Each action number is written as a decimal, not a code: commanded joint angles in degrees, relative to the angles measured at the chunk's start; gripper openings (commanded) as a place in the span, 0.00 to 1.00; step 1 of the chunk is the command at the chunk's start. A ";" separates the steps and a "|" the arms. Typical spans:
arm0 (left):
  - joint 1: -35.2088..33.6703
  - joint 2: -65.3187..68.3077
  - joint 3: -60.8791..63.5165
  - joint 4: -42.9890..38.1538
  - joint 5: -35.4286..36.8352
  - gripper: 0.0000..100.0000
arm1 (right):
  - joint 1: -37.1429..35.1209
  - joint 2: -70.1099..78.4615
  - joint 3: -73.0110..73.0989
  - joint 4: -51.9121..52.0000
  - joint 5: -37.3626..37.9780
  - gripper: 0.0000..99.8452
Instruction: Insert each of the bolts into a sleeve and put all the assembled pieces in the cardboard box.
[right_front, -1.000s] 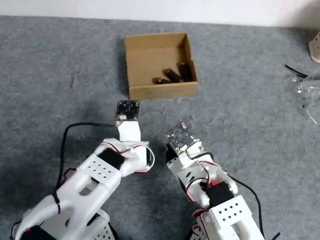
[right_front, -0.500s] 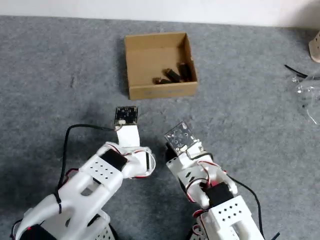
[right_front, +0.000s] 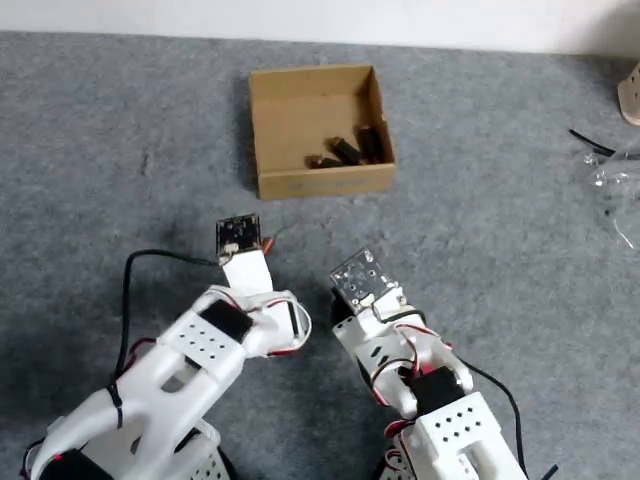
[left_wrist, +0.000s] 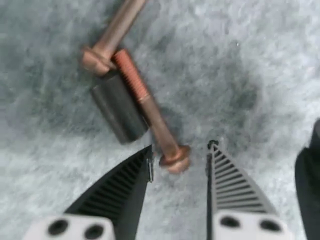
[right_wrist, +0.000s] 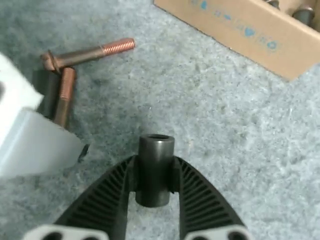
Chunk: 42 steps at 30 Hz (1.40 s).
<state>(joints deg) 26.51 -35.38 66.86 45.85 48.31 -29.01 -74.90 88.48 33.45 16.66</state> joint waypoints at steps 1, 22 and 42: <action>-1.01 0.31 1.36 -5.80 0.44 0.17 | 0.66 -1.10 -0.48 -1.89 1.14 0.01; -1.19 0.40 2.86 -4.48 1.76 0.17 | 0.66 -1.10 -0.40 -1.98 1.14 0.01; -5.93 19.47 -7.34 -4.22 4.04 0.17 | 0.66 -1.10 -0.40 -1.98 1.14 0.01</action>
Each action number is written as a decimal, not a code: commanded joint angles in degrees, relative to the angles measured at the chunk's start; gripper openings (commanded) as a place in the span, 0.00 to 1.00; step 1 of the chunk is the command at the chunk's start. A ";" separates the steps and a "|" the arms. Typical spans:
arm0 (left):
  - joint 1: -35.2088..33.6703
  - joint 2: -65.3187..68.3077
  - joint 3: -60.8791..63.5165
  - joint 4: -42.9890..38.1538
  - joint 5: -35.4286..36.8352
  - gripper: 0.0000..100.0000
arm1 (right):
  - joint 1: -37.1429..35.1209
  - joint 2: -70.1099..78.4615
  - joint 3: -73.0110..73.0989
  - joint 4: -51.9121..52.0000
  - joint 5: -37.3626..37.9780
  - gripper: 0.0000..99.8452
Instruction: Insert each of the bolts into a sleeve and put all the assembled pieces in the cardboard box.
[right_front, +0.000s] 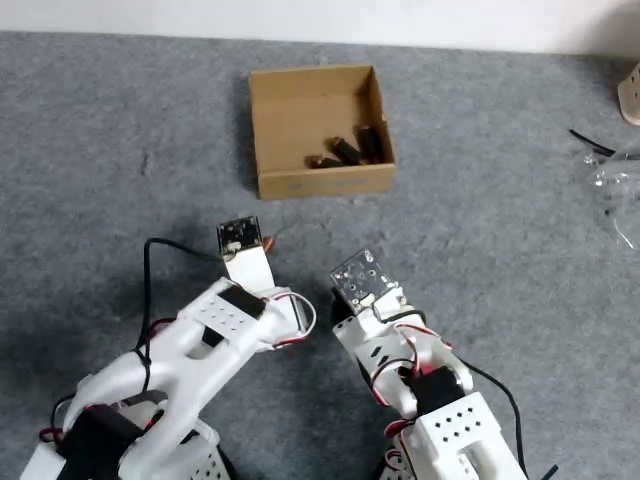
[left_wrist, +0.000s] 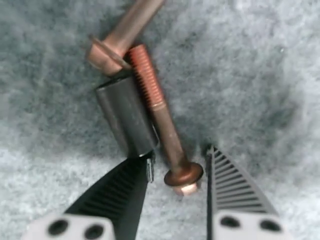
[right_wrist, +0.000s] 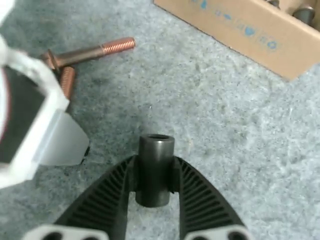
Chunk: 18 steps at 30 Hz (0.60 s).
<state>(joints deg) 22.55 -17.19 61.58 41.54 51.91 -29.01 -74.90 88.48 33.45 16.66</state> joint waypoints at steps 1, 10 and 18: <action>-1.89 1.27 -2.07 0.09 0.44 0.16 | 0.66 -1.10 -0.40 -1.98 1.14 0.01; -1.54 1.27 -2.07 0.09 0.26 0.00 | 0.66 -1.10 -0.40 -1.98 1.14 0.01; -1.54 0.92 -6.20 3.69 -5.10 0.01 | 0.66 -1.10 -0.40 -2.07 1.14 0.01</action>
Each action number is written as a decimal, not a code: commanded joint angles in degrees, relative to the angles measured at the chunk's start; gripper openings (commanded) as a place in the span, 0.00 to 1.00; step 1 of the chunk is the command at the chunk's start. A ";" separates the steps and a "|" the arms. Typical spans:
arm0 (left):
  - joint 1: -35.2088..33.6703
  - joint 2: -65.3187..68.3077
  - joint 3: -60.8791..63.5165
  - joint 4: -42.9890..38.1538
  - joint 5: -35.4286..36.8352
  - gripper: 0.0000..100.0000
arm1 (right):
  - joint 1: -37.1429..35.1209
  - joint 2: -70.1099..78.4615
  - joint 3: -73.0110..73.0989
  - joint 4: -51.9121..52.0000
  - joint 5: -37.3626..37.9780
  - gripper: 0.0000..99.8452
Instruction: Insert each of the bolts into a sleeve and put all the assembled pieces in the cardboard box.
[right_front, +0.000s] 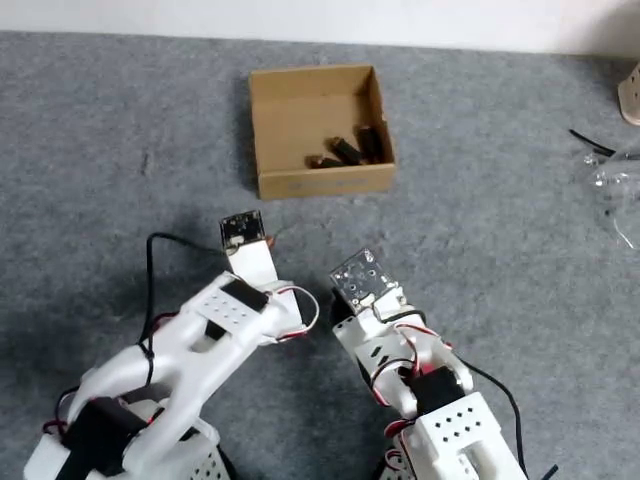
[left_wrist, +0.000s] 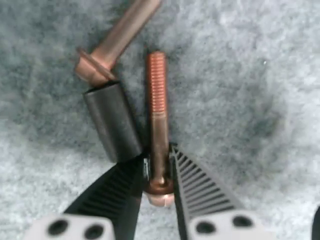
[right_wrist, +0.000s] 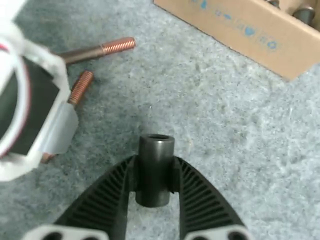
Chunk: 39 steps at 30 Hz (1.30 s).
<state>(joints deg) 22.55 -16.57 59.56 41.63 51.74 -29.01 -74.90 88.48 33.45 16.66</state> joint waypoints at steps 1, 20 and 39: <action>-1.54 0.31 -5.76 6.42 -6.86 0.01 | 0.66 -1.10 -0.40 -2.07 1.14 0.01; -5.41 0.31 -27.38 37.98 -83.87 0.01 | 0.66 -1.19 -0.13 -2.15 3.52 0.01; -22.37 0.40 -19.21 45.98 -142.15 0.01 | 2.86 -1.19 -0.31 -2.24 3.69 0.01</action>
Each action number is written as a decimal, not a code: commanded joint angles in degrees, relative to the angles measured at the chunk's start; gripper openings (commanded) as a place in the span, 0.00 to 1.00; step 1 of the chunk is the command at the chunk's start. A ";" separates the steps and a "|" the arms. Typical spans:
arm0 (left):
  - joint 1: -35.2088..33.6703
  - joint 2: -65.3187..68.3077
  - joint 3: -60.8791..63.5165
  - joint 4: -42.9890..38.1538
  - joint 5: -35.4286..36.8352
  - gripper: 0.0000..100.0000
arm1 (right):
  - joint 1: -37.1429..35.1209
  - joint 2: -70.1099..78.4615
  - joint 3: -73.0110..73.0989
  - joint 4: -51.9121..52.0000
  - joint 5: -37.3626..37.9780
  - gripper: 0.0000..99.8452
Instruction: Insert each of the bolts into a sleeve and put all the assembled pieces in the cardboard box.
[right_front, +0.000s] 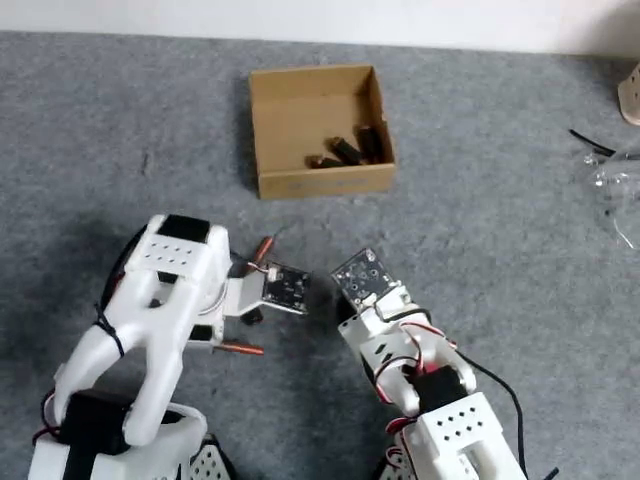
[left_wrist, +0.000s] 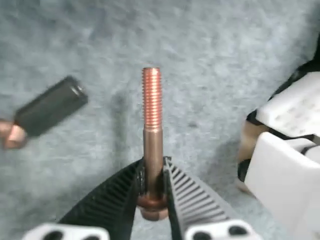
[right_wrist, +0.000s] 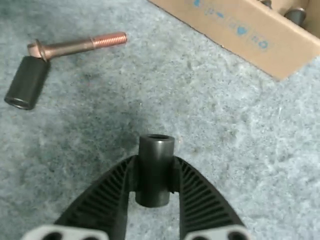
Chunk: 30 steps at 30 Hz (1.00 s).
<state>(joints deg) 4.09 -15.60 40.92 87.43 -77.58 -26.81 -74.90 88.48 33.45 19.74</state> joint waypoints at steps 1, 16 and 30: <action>-5.41 -0.48 -1.10 -0.44 -12.84 0.01 | 0.66 -1.19 -0.31 -2.24 0.62 0.01; -15.69 16.75 -21.76 -7.91 -9.67 0.01 | 0.66 -1.19 -0.31 -2.24 0.70 0.01; -21.76 44.18 -50.95 -3.60 -4.22 0.05 | 0.66 -1.19 0.04 -4.70 0.79 0.01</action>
<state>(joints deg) -15.43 25.63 -3.56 83.03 -77.58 -26.90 -74.90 88.92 31.08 19.82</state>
